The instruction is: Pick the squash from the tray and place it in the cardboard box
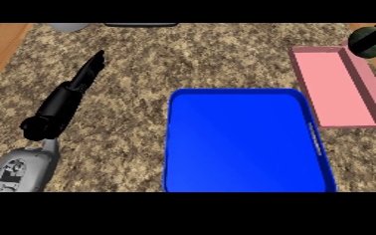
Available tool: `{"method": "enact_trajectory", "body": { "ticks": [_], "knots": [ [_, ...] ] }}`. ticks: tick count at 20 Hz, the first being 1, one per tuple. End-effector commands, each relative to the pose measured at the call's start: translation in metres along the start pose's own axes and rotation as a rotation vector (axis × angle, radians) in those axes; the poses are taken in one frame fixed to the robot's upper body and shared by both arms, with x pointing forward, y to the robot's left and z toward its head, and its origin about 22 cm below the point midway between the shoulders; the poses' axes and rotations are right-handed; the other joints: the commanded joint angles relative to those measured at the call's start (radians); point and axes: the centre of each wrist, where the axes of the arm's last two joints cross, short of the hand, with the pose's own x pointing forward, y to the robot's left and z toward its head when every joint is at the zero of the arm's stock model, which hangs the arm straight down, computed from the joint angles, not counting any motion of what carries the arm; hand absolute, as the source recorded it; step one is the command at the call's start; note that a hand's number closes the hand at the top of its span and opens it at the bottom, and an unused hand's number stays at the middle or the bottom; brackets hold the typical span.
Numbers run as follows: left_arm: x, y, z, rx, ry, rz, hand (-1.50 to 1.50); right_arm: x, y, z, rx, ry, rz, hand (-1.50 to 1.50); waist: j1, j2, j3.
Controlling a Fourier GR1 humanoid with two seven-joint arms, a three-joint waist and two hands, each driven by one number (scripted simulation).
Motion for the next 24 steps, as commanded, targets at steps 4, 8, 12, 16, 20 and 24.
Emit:
{"method": "enact_trajectory", "body": {
  "ticks": [4, 8, 12, 16, 20, 24],
  "knots": [
    [-0.012, -0.004, 0.013, -0.005, 0.004, 0.015, 0.00, -0.043, 0.006, -0.020, 0.204, -0.105, -0.008, -1.50, 0.000, -0.004, 0.000],
    [-0.010, -0.007, 0.014, 0.009, 0.013, 0.005, 0.00, -0.043, -0.006, -0.016, 0.079, -0.277, -0.162, -1.50, -0.003, -0.004, 0.000],
    [-0.010, -0.004, 0.008, -0.002, 0.000, 0.006, 0.00, -0.022, -0.044, -0.001, -0.140, -0.356, -0.630, -1.50, -0.011, -0.006, 0.004],
    [-0.012, -0.002, 0.013, 0.030, 0.014, 0.002, 0.00, -0.042, -0.042, -0.008, -0.221, -0.266, -0.999, -1.50, -0.024, -0.012, 0.004],
    [-0.009, -0.004, 0.010, 0.026, 0.017, 0.001, 0.00, -0.087, -0.017, -0.023, -0.289, -0.198, -1.138, -1.50, -0.021, -0.005, 0.002],
    [-0.007, 0.009, 0.003, 0.023, 0.007, 0.021, 0.00, -0.122, 0.000, -0.025, -0.346, -0.215, -1.185, -1.50, -0.019, -0.005, 0.000]
  ]
}}
